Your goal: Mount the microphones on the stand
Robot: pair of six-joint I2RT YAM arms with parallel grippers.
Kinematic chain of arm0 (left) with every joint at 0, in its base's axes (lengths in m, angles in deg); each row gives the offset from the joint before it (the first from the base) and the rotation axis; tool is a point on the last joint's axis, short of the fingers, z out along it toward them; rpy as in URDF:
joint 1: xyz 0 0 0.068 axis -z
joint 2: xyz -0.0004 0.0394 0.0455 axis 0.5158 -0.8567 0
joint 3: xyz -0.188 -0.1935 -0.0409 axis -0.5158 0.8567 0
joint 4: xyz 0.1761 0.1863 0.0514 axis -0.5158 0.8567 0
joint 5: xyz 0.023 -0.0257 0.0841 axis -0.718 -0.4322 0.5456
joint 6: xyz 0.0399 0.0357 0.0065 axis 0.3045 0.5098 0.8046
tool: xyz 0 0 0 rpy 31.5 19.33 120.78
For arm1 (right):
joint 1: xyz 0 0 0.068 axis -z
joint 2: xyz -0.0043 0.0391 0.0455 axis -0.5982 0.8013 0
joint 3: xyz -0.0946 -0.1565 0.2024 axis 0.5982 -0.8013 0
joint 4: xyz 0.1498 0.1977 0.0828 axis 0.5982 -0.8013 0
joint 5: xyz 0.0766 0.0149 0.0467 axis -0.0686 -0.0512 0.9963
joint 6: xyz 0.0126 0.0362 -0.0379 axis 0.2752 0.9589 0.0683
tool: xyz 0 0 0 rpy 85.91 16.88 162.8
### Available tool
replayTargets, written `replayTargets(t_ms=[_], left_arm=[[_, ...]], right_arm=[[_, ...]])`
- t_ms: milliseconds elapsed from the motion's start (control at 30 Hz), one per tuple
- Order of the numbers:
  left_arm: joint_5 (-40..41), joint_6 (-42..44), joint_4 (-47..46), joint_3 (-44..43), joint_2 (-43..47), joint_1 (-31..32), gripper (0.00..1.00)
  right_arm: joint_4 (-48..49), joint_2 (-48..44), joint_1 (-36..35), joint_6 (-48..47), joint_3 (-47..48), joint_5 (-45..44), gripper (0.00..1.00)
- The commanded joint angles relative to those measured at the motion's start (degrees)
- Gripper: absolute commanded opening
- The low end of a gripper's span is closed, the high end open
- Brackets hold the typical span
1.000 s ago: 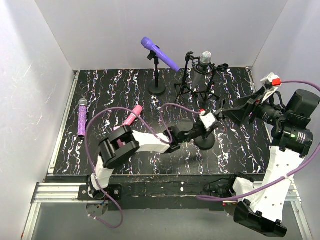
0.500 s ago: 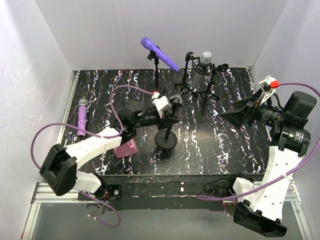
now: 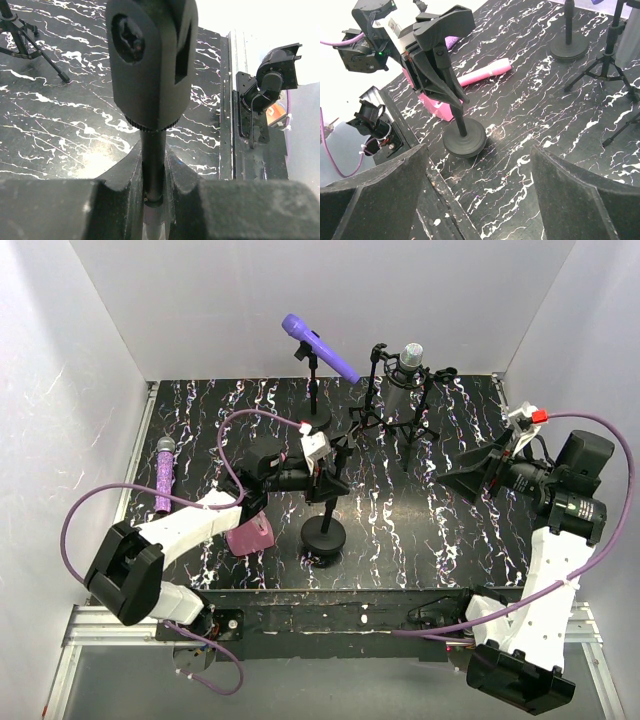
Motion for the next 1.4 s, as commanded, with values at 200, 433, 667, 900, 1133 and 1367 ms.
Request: replayTargets(t_ms=[200, 433, 667, 900, 1133, 1367], left_arm=[[-0.5, 0.3, -4.2, 1.7, 1.1, -0.4, 0.0], [2.6, -1.4, -4.8, 4.1, 3.1, -0.4, 0.04], [6.3, -2.6, -4.4, 5.4, 5.5, -0.4, 0.17], [9.8, -2.1, -1.5, 5.7, 8.5, -0.5, 0.29], [13.4, -1.5, 3.7, 5.9, 12.5, -0.4, 0.51], [17.2, -3.9, 11.1, 6.2, 18.2, -0.4, 0.78]], right_arm=[[3.6, -0.3, 0.2, -1.0, -3.2, 3.1, 0.89], [3.7, -0.4, 0.1, -1.0, -3.6, 3.8, 0.89], [3.9, -0.5, 0.1, -1.0, -3.6, 4.1, 0.89], [3.9, -0.4, 0.2, -0.7, -3.2, 4.2, 0.89], [4.0, -0.7, 0.2, -0.6, -3.3, 4.5, 0.89], [4.2, -0.6, 0.2, -0.5, -3.4, 4.7, 0.89]])
